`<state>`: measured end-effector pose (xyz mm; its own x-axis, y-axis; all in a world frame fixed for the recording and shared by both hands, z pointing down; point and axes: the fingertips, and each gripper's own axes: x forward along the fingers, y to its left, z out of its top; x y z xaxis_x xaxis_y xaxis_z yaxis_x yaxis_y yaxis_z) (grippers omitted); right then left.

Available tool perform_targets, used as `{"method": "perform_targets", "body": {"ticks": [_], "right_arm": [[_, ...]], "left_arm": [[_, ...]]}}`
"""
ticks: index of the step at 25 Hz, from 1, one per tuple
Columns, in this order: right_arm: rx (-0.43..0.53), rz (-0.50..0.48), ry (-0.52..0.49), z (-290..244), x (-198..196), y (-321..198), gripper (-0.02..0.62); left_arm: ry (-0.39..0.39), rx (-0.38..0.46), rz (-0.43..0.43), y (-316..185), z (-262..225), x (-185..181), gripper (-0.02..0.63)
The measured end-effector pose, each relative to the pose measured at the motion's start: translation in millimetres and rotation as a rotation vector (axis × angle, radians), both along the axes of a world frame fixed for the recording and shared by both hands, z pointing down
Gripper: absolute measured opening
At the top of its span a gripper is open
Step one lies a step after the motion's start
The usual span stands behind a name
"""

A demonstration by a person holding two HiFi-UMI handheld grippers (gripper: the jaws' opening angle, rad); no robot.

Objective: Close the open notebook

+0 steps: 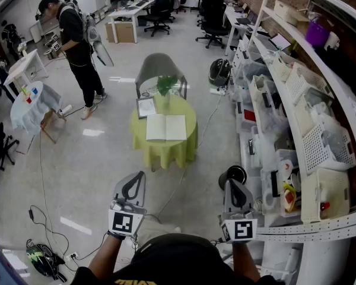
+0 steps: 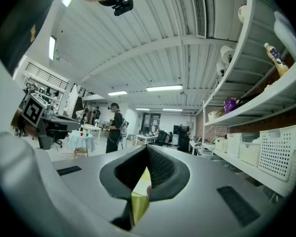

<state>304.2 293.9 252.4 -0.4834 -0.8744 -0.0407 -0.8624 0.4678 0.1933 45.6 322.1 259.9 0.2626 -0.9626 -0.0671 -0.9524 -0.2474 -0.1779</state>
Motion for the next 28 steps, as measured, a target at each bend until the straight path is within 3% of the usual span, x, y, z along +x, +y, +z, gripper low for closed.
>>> {"method": "perform_targets", "body": {"ticks": [12,28], "right_arm": [[0.027,-0.009,-0.014,-2.7,-15.9,-4.3,0.0],[0.028,-0.011,0.008,-5.3,-18.8,-10.4,0.002]], "left_arm": [[0.01,0.021,-0.033,5.0,-1.2,-16.9,0.018],[0.011,-0.009,-0.039,7.3,11.0,-13.8,0.018]]}}
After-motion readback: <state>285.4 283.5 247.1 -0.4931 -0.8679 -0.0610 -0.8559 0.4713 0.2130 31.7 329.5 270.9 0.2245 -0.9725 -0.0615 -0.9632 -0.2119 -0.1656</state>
